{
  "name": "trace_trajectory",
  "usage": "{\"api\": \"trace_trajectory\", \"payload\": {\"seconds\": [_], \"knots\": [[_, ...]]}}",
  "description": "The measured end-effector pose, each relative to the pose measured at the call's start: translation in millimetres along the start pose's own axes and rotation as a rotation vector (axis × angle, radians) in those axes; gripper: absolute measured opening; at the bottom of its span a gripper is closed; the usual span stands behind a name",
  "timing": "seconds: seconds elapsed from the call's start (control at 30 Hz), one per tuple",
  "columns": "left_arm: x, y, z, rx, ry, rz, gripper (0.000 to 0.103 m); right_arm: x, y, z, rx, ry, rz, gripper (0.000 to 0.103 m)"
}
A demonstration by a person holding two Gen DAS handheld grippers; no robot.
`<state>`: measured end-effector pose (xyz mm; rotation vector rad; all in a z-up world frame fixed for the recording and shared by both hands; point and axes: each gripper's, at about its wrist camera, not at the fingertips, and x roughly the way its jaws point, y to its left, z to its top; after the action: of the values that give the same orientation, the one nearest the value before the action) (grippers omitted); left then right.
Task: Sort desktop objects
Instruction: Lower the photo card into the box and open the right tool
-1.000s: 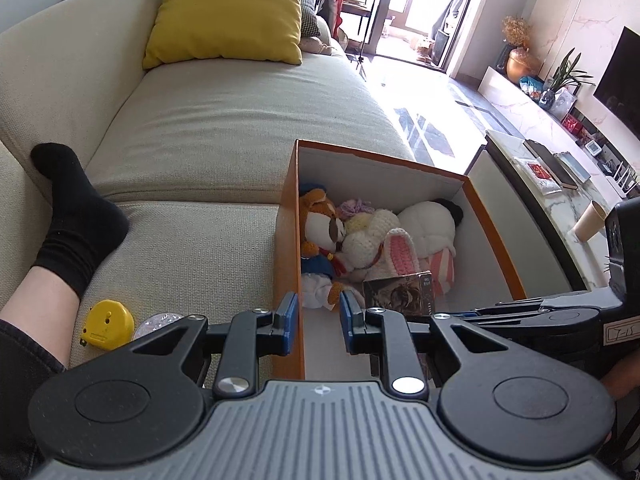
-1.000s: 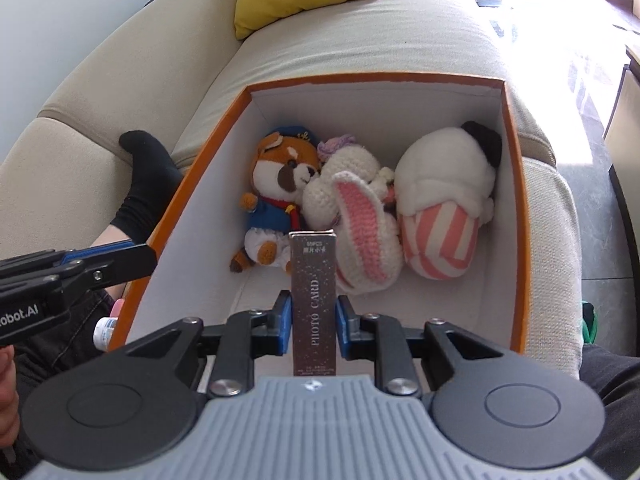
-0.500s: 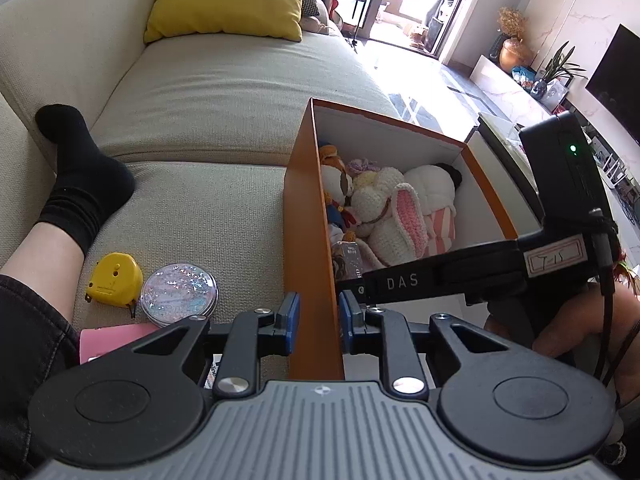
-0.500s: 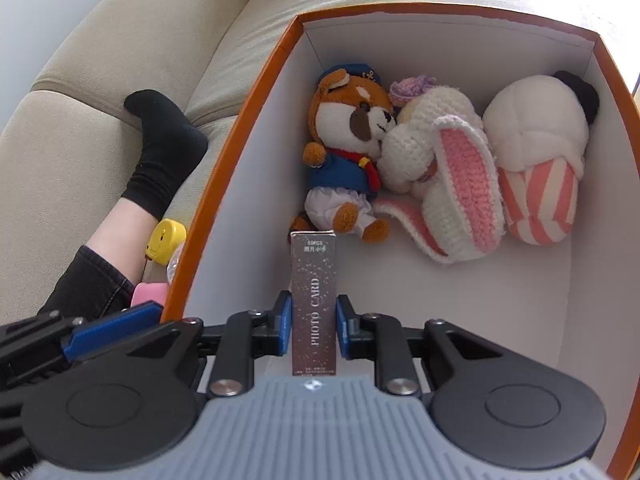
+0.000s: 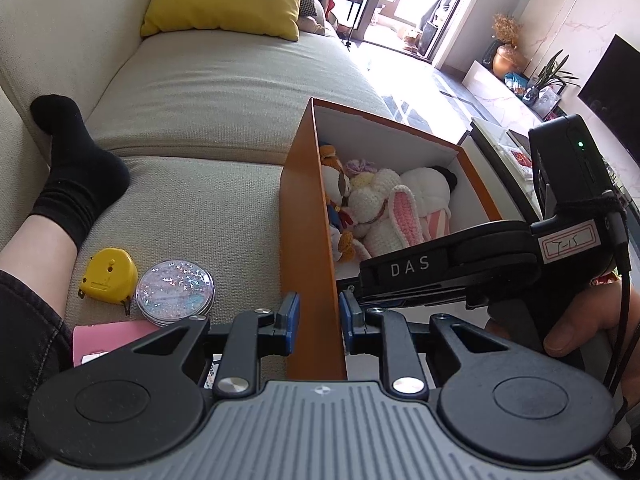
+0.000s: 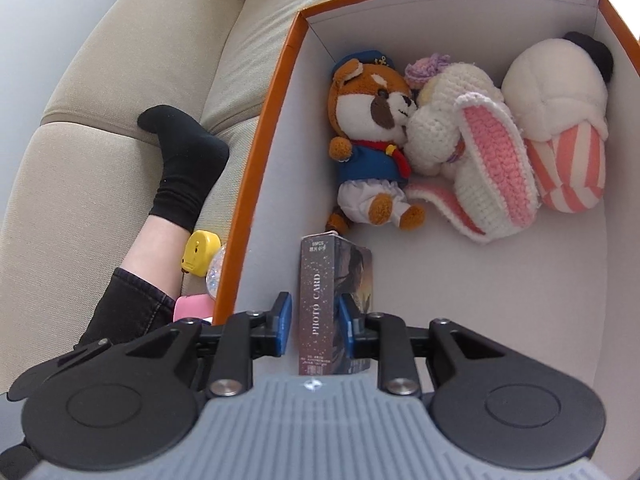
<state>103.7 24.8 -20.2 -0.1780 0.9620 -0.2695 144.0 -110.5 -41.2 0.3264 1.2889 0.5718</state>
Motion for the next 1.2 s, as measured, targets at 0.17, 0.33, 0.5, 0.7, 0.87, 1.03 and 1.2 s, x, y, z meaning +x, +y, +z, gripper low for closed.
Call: {"api": "trace_trajectory", "payload": {"seconds": [0.17, 0.33, 0.5, 0.7, 0.87, 1.03, 1.2], "knots": [[2, 1, -1, -0.002, 0.007, -0.01, 0.024, 6, -13, -4, 0.108, 0.003, 0.031, 0.022], [6, -1, -4, -0.004, 0.021, -0.031, 0.024, 11, -16, -3, 0.169, -0.024, 0.077, 0.016], [6, -3, -4, 0.005, 0.023, -0.024, 0.024, 10, -14, -3, 0.154, -0.037, 0.081, 0.016], [2, -3, -7, 0.002, 0.025, -0.023, 0.024, 5, -11, -7, 0.105, -0.055, 0.067, 0.02], [-5, -2, -9, -0.009, 0.008, -0.007, 0.024, 2, -10, -11, 0.067, -0.063, 0.069, 0.02], [-27, 5, -14, -0.025, -0.043, -0.001, 0.024, -6, -7, -15, 0.027, -0.088, 0.051, 0.02], [-50, 25, -19, -0.052, -0.093, 0.075, 0.024, -14, -3, -18, -0.019, -0.111, 0.038, 0.02]]}}
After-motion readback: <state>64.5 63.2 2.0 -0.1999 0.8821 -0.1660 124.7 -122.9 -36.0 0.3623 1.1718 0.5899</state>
